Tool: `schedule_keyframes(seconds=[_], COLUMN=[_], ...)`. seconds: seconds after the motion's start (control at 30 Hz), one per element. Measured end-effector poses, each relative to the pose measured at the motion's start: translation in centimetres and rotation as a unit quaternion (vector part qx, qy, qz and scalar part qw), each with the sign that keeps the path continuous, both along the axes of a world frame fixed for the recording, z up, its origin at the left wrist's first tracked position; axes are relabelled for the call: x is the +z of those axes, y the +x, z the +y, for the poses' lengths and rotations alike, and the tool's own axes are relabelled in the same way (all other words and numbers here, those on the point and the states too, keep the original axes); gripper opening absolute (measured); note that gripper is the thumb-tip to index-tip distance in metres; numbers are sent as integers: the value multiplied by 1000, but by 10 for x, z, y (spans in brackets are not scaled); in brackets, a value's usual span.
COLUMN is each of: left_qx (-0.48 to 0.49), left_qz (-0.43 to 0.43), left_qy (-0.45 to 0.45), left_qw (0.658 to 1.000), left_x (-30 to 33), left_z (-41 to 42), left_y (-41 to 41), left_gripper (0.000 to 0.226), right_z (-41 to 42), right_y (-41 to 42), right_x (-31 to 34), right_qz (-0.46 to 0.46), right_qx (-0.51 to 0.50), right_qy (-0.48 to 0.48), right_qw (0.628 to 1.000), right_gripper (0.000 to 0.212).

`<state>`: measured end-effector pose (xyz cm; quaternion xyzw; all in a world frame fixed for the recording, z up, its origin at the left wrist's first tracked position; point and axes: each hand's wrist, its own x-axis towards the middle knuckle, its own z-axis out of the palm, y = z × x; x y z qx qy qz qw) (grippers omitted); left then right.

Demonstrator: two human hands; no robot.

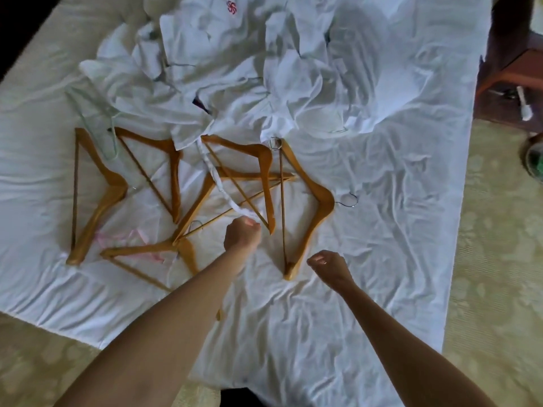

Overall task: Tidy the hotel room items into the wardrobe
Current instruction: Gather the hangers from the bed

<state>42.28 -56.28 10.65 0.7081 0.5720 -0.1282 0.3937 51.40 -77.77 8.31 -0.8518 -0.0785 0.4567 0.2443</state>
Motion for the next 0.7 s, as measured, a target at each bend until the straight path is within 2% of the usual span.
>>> schedule_keyframes(seconds=[0.13,0.2,0.33,0.47,0.7], left_qx=[57,92,34,12,105], left_qz=[-32,-48,-31,-14,-78], left_qy=[8,5,9,-2,14], left_qw=[998,995,999,1000,991], left_x=[-46,-71,-112,-130,-105], left_z=[28,38,50,51,47], left_y=[47,66,101,117,89], left_gripper=[36,43,53,38,41], right_z=[28,36,51,61,60], right_y=[21,28,34,38,37], right_x=[-55,-81,-117,-132,-96], right_qz=[-26,-17,-54,-49,43], right_qx=[-64,-85,-126,-129,-301], right_qy=[-64,-93,-85,-65,76], right_qw=[996,992,987,988,950], right_gripper=[51,58,40,22,24])
